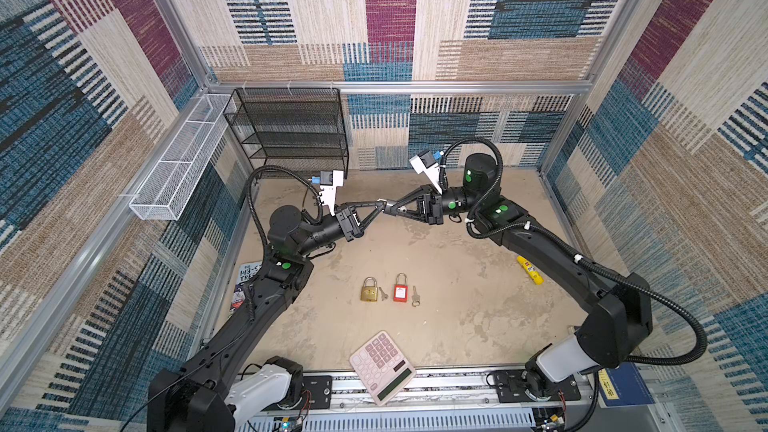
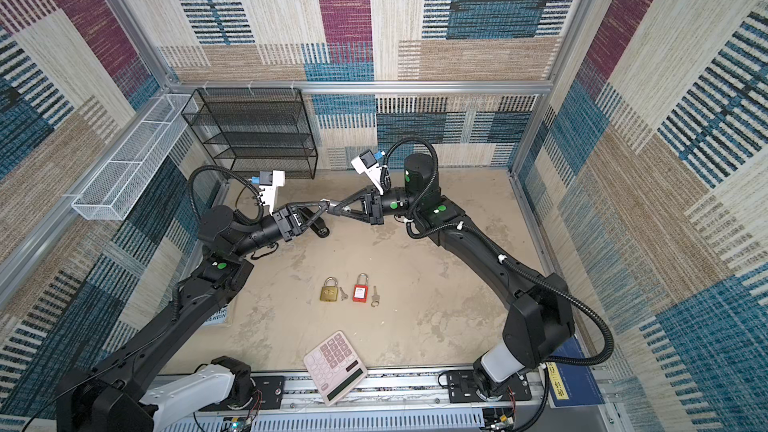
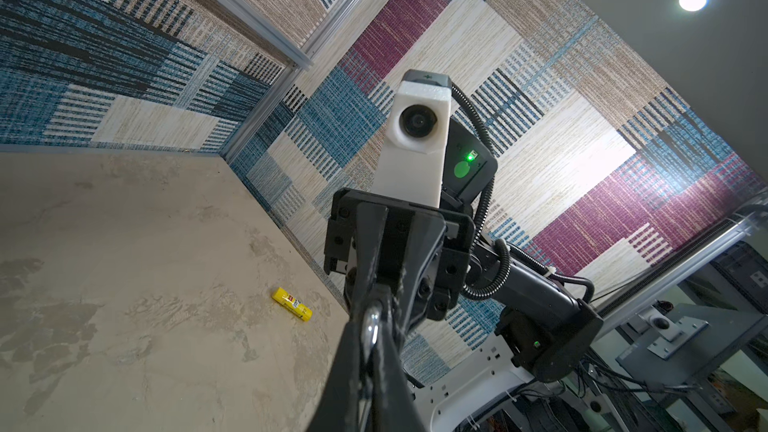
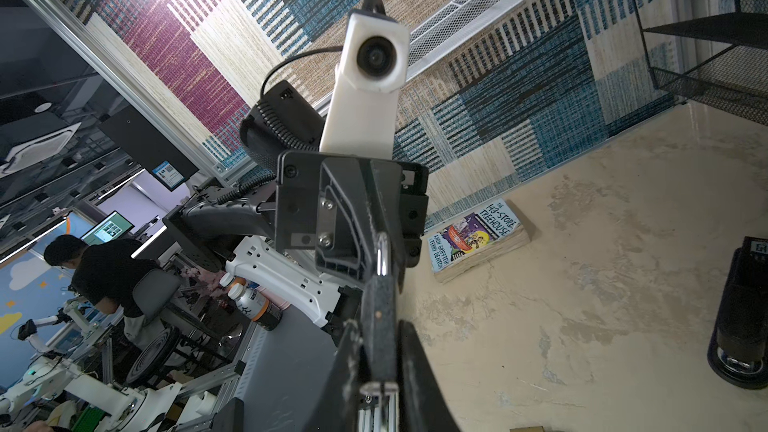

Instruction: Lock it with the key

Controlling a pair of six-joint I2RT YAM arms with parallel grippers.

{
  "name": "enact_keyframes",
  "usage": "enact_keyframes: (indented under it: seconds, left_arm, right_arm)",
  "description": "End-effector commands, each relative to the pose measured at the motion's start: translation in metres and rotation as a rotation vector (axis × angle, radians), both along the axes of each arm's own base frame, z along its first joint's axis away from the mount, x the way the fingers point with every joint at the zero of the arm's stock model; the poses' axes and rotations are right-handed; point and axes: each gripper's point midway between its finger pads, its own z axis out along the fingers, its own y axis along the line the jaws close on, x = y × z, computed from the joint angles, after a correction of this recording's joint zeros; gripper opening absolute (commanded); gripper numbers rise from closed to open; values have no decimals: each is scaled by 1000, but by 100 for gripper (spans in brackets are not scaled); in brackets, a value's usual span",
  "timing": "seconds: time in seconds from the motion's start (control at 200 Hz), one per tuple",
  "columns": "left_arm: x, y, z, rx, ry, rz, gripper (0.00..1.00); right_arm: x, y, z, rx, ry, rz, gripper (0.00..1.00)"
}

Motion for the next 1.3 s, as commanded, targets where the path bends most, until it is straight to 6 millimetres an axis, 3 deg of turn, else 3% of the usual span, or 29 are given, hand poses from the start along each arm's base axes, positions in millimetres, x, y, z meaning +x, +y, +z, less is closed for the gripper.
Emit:
enact_keyframes:
  seconds: [0.0,0.045,0.115,0.376,0.671,1.087,1.292]
  left_arm:
    - [-2,4,11,-17,-51,25,0]
    - [-2,4,11,-17,-54,25,0]
    - [-2,4,12,-21,-54,26,0]
    - [-4,6,14,-24,-62,28,0]
    - [-3,7,13,-29,-55,27,0]
    - [-2,8,14,-30,-58,35,0]
    - [-1,12,13,-33,-56,52,0]
  right_arm:
    - [0,-1,4,10,-23,-7,20]
    - [0,-1,4,10,-24,-9,34]
    - [0,-1,3,10,-21,-10,44]
    - [0,-9,3,12,-17,-25,46]
    - [-1,-14,4,18,-18,-29,34]
    - [-2,-14,1,20,-10,-26,0]
    - [-2,-17,1,23,-13,-33,0]
